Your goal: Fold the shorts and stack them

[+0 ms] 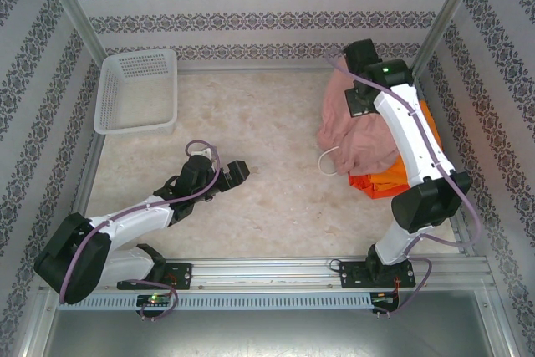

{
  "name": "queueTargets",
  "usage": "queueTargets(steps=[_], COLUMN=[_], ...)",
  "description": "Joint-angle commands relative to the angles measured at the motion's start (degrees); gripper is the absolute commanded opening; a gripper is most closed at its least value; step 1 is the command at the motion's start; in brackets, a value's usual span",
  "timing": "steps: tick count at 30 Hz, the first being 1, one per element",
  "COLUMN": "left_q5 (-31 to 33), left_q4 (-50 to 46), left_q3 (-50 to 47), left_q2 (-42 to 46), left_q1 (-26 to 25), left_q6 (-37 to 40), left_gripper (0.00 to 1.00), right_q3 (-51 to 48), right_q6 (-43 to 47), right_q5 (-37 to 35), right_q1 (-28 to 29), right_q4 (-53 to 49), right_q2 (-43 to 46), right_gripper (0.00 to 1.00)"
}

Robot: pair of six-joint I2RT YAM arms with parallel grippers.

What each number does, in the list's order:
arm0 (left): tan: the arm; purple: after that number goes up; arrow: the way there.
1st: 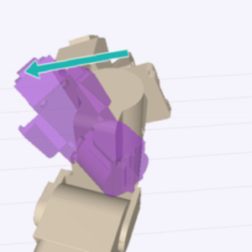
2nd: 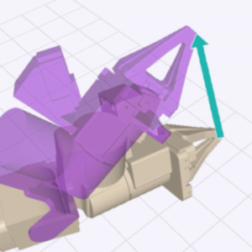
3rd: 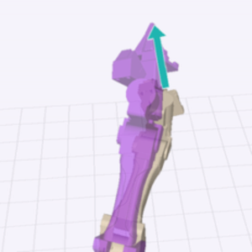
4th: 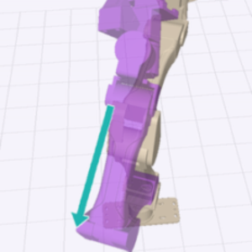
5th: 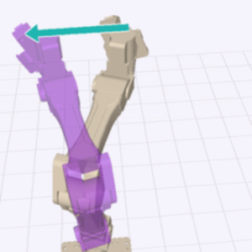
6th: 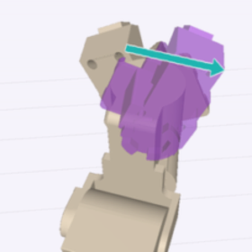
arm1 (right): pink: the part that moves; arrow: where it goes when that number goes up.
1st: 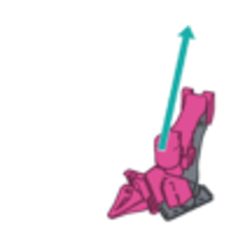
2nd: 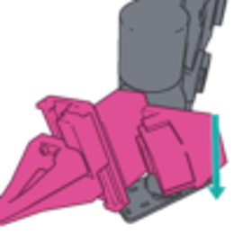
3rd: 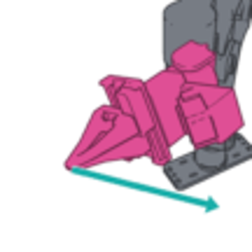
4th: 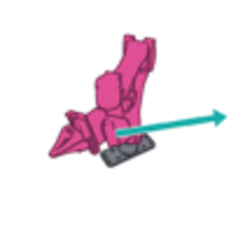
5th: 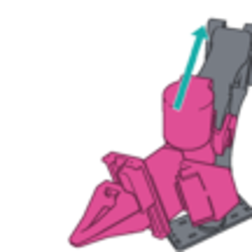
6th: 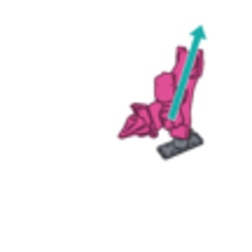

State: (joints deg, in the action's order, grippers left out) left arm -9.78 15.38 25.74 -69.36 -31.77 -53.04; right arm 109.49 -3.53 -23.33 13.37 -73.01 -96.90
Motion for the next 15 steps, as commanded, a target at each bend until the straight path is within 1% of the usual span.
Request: queueTargets(steps=[1,7,15], left_q5=[0.66,0.51,0.17], left_q4=[-0.31,-0.27,-1.37], left_q3=[-0.83,-1.03,-1.13], left_q2=[1.02,1.01,1.95], left_q1=[0.47,0.74,1.24], left_q6=[1.02,1.0,1.44], left_gripper=[1.0,1.0,1.0], right_q3=[3.78,6.0,5.99], right_q6=[1.46,2.64,4.81], right_q5=[-2.26,-1.96,0.37], right_q1=[-1.63,-5.49,-13.11], right_q4=[-2.99,-4.51,-3.71], right_q2=[0.93,0.42,-0.54], right_gripper=[0.0,0.0,0.0])
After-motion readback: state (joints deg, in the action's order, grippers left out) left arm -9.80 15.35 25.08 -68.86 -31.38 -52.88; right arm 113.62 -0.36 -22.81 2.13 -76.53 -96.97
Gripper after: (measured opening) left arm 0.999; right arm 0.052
